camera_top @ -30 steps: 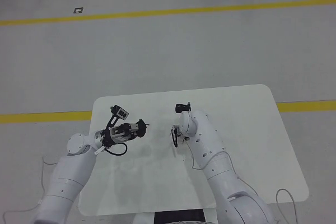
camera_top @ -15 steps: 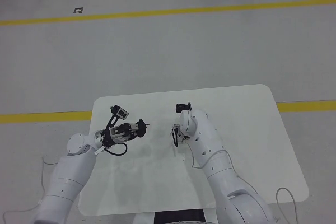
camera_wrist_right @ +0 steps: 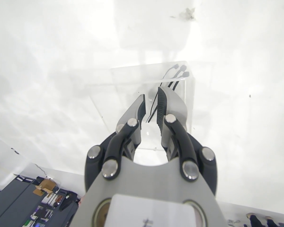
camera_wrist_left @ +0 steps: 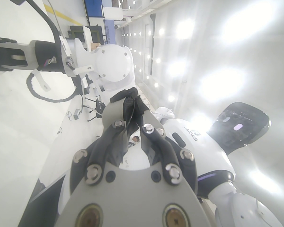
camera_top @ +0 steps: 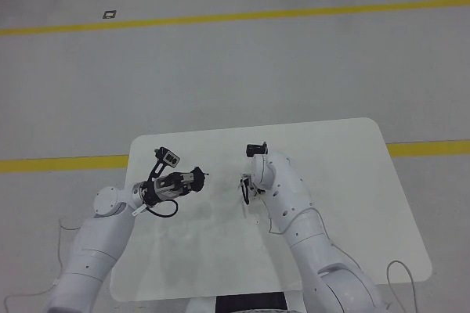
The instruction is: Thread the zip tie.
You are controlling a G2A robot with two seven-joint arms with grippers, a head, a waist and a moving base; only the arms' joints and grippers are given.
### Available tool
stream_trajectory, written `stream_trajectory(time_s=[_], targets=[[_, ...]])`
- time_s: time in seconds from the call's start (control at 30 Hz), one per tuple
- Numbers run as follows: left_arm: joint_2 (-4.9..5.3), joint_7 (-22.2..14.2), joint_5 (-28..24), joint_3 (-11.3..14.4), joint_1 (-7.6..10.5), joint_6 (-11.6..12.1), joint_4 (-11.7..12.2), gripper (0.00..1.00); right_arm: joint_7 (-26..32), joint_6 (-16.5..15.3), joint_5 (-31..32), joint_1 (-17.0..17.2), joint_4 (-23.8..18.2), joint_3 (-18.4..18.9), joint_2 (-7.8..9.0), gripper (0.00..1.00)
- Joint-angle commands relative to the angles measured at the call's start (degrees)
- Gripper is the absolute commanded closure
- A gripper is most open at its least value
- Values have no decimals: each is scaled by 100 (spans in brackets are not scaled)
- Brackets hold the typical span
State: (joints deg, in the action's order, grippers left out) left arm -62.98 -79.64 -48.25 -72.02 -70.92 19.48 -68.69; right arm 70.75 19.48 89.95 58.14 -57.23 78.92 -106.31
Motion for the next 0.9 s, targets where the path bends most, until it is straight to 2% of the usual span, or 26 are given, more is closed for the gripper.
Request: stream_trajectory(time_s=[0.0,0.43,0.87], targets=[[0,0,0,0,0,0,0,100,-21,0,0,-1,-16,-39,1,84],[0,0,0,0,0,0,0,100,3,0,0,-163,86,-448,157,82],[0,0,0,0,0,0,0,100,106,0,0,-240,244,-605,183,83]])
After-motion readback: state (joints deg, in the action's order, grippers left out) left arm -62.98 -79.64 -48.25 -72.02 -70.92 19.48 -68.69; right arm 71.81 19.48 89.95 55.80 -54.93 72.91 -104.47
